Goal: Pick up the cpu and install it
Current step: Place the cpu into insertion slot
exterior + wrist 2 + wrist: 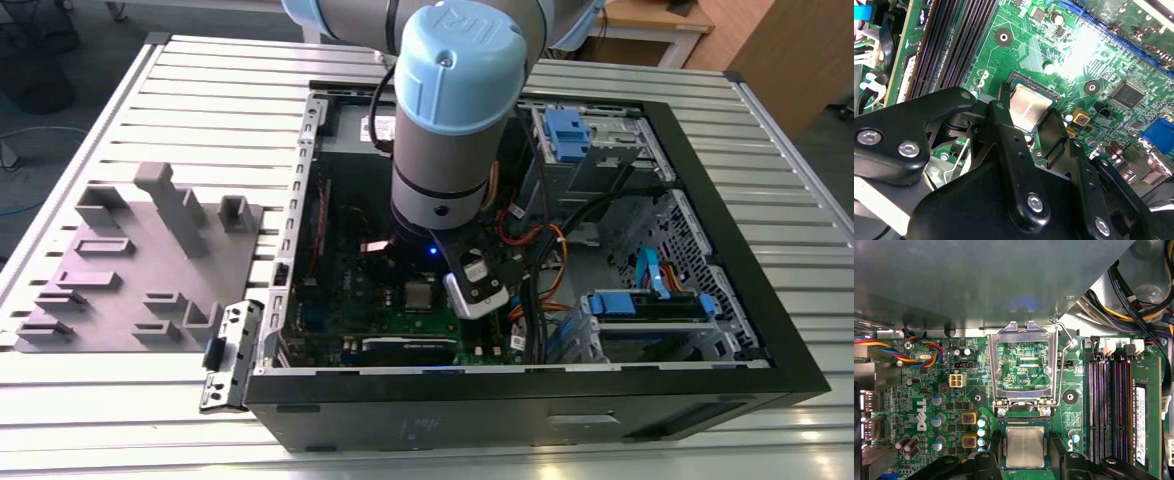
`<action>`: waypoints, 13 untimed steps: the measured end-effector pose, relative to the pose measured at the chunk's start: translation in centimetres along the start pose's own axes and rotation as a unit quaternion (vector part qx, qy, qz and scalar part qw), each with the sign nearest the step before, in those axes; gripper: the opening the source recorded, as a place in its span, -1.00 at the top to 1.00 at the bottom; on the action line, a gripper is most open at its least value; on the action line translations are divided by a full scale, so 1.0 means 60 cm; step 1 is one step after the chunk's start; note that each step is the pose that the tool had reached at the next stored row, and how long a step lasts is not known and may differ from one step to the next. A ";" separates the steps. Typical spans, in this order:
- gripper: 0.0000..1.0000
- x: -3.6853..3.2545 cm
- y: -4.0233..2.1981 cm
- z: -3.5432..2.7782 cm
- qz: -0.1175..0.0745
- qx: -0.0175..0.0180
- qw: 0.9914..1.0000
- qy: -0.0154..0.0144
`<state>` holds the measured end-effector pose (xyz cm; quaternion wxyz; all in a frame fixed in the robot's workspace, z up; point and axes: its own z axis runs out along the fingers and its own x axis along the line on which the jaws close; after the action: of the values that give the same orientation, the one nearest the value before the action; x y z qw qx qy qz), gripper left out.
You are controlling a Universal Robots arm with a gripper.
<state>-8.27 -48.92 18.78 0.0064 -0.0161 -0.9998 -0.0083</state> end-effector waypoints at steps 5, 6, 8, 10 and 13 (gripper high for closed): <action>0.06 0.000 0.000 0.000 0.000 0.000 1.000 0.000; 0.06 0.000 0.000 0.000 0.000 0.000 1.000 0.000; 0.04 0.000 0.000 0.001 0.000 0.000 1.000 0.000; -0.08 0.000 0.000 0.001 0.000 0.000 1.000 0.000; -0.08 0.000 0.000 0.001 0.000 0.000 1.000 0.000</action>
<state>-8.26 -48.91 18.71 0.0062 -0.0160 -0.9998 -0.0087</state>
